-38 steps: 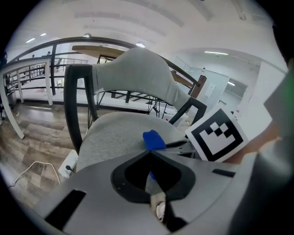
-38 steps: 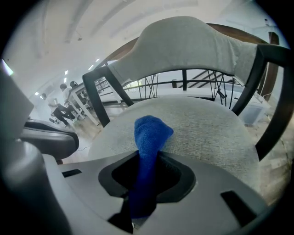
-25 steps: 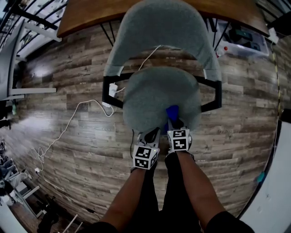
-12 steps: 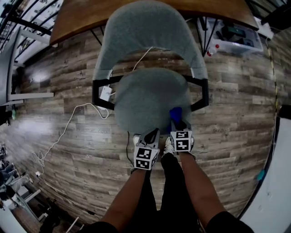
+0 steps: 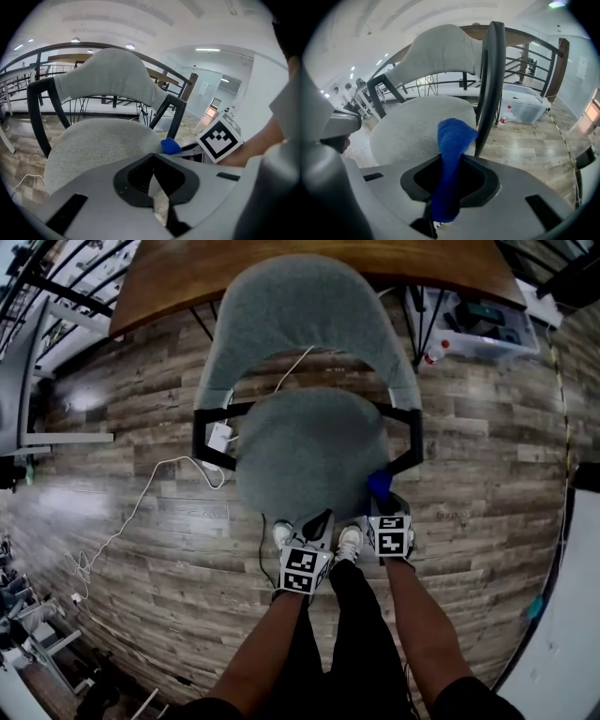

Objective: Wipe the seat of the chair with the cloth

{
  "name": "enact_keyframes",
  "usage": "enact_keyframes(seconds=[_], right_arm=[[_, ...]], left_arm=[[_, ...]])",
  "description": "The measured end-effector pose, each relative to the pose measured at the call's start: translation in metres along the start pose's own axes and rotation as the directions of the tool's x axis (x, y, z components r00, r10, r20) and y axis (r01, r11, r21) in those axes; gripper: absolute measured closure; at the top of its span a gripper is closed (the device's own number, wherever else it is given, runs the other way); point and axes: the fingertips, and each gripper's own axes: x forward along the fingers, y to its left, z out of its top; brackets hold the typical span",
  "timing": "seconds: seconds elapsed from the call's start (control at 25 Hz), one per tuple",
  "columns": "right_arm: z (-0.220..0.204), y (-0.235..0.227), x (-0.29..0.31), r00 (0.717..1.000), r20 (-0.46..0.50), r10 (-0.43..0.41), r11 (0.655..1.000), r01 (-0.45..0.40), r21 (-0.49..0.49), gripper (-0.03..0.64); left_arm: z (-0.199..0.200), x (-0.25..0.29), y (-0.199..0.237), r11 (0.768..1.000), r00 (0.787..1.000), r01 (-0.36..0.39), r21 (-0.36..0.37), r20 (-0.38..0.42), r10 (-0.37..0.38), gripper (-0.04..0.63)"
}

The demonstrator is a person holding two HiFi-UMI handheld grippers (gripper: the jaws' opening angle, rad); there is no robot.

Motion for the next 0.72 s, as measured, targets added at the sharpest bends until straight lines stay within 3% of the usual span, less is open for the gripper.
enact_keyframes(seconds=[0.16,0.32,0.56,0.72], right_arm=[[0.023,0.012,-0.032,0.996,0.089,0.025,0.999,-0.021,-0.044,0.518],[0.064,0.031,-0.081,0.978,0.203,0.041,0.996,-0.024,-0.089,0.518],[0.130,0.065,-0.160,0.934,0.350,0.070,0.993,-0.030,-0.116,0.518],[0.182,0.095,-0.208,0.890,0.442,0.114,0.986,-0.046,-0.162,0.518]], left_arm=[[0.015,-0.014,0.002,1.000,1.000,-0.008,-0.016,0.028,0.008,0.591],[0.054,-0.042,0.001,1.000,0.995,-0.013,-0.020,0.097,0.015,0.591],[0.111,-0.093,0.002,1.000,0.983,-0.028,-0.003,0.183,0.028,0.591],[0.162,-0.130,0.005,0.999,0.967,-0.035,0.035,0.253,0.025,0.591]])
